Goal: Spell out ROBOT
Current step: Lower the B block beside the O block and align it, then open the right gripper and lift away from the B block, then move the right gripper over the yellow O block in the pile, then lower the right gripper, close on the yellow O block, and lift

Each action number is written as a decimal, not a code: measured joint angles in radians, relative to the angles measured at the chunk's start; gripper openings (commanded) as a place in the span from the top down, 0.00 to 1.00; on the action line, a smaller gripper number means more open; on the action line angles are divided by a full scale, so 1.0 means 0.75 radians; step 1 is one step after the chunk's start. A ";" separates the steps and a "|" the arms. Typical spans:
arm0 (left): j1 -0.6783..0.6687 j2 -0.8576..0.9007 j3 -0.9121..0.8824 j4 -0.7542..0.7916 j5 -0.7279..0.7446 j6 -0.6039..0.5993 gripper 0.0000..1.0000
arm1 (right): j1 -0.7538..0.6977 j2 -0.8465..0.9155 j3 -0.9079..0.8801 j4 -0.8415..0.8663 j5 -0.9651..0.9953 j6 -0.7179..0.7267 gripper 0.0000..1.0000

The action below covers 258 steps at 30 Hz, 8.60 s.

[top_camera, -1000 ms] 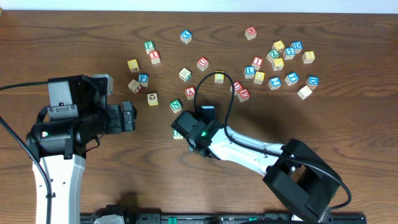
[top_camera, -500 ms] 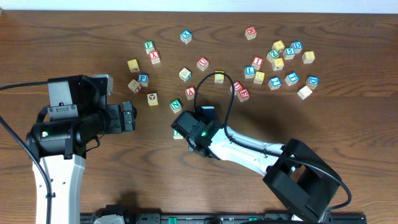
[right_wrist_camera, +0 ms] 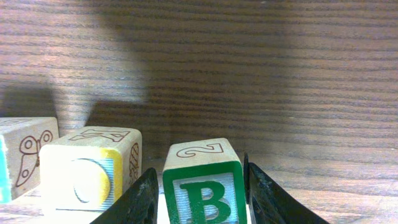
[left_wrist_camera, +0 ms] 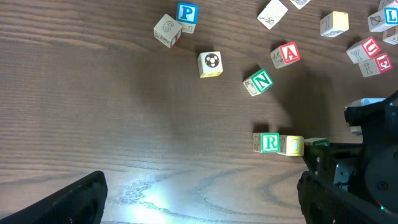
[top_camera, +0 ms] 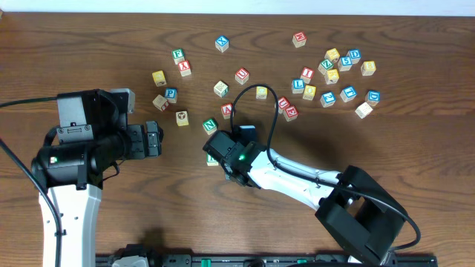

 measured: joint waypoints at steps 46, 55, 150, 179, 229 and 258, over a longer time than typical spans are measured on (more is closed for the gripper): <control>0.000 0.000 0.000 0.000 0.000 0.000 0.04 | -0.002 0.000 0.063 0.002 0.062 -0.008 0.64; 0.000 0.000 0.000 0.000 0.000 0.000 0.04 | -0.003 0.000 0.063 0.003 0.091 -0.008 0.63; 0.000 0.000 0.000 0.000 0.000 0.000 0.04 | -0.826 0.518 1.041 -0.720 0.091 -0.013 0.20; 0.000 0.000 0.000 0.000 0.000 0.000 0.04 | -0.863 0.544 1.029 -0.638 -0.056 -0.394 0.19; 0.000 0.000 0.000 0.000 0.000 0.000 0.04 | -0.914 0.549 0.915 -0.406 -0.056 -0.389 0.74; 0.000 0.000 0.000 0.000 0.000 0.000 0.04 | -0.913 0.549 0.913 -0.343 -0.115 -0.407 0.76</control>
